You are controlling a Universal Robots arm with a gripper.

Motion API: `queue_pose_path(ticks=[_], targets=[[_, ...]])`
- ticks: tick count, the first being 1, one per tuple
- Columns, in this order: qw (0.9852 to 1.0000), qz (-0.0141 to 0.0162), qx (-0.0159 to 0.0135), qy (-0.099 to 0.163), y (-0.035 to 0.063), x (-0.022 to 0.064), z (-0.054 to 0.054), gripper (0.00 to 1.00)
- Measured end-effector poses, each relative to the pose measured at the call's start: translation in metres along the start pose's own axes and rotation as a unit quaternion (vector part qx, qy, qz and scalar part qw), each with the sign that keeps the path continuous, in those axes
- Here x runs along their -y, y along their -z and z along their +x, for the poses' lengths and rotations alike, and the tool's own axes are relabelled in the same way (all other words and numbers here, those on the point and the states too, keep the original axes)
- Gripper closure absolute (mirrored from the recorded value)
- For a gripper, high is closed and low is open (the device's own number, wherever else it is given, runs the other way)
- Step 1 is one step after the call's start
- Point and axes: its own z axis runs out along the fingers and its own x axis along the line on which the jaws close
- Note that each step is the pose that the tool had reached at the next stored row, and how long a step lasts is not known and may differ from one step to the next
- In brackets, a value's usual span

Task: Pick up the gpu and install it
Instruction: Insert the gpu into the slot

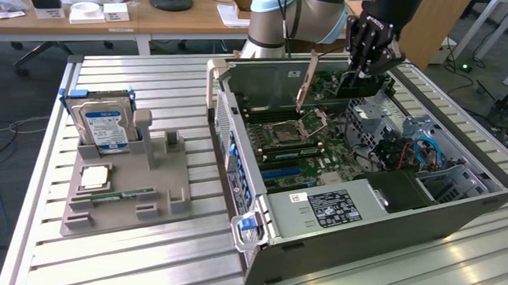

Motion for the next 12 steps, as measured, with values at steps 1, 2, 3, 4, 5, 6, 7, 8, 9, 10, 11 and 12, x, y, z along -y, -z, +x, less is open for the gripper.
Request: queue_pose_path(ticks=[1, 2, 3, 4, 5, 6, 7, 8, 9, 10, 11, 12], targets=[[1.0000, 0.0000, 0.0000, 0.000, -0.0005, 0.0000, 0.0000, 0.74], [1.0000, 0.0000, -0.0001, 0.000, -0.0012, -0.0001, 0.0001, 0.74], [1.0000, 0.0000, -0.0001, 0.000, -0.0019, -0.0001, 0.0001, 0.74], [1.0000, 0.0000, -0.0001, 0.000, -0.0024, -0.0001, 0.0001, 0.74], [1.0000, -0.0001, -0.0002, 0.000, -0.0023, -0.0001, 0.0001, 0.74], [1.0000, -0.0001, -0.0002, 0.000, -0.0023, -0.0001, 0.0001, 0.74], [1.0000, 0.0000, -0.0001, 0.000, -0.0024, -0.0001, 0.0001, 0.74], [1.0000, 0.0000, -0.0001, 0.000, -0.0025, -0.0001, 0.0001, 0.74], [1.0000, 0.0000, -0.0001, 0.000, -0.0024, -0.0001, 0.0001, 0.74], [1.0000, 0.0000, -0.0001, 0.000, -0.0025, -0.0001, 0.0001, 0.74], [1.0000, 0.0000, -0.0001, 0.000, -0.0025, -0.0001, 0.0001, 0.74], [1.0000, 0.0000, -0.0001, 0.000, -0.0026, -0.0001, 0.0001, 0.74]])
